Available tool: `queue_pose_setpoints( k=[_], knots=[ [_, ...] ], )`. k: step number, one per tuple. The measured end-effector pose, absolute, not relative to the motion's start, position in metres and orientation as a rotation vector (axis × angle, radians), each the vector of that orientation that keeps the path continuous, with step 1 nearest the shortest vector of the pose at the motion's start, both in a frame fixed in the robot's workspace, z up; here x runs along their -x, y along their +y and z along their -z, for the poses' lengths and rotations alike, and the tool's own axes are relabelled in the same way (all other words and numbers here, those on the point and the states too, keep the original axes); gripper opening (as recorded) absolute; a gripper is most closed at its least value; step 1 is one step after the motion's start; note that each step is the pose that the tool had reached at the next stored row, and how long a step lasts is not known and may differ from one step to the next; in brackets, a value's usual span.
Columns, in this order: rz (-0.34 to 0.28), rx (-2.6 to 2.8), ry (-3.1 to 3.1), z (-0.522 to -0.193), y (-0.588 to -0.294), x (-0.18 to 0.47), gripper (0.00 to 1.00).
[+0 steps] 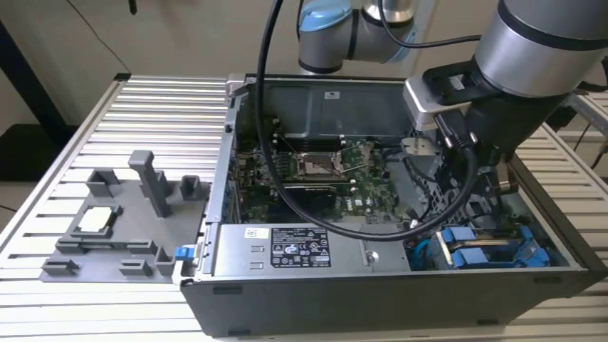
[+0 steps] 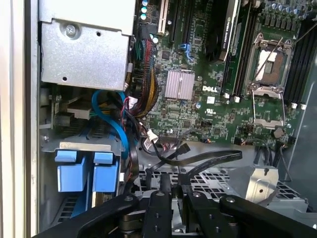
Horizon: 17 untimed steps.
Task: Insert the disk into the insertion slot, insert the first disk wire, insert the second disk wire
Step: 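Insert the first disk wire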
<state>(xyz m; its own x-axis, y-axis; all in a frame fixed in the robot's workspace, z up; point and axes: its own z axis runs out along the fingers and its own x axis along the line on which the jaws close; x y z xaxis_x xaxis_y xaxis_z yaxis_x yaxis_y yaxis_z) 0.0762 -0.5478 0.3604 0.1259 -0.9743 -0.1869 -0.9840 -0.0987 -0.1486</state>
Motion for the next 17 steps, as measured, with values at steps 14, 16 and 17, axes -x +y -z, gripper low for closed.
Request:
queue_pose_setpoints(
  k=[14,16,17],
  knots=[
    [-0.110,2.146,1.877,-0.3594,-0.5577,-0.0761,0.22],
    [-0.115,2.145,1.873,-0.3593,-0.5581,-0.0761,0.29],
    [-0.118,2.144,1.870,-0.3592,-0.5583,-0.0761,0.29]
  ],
)
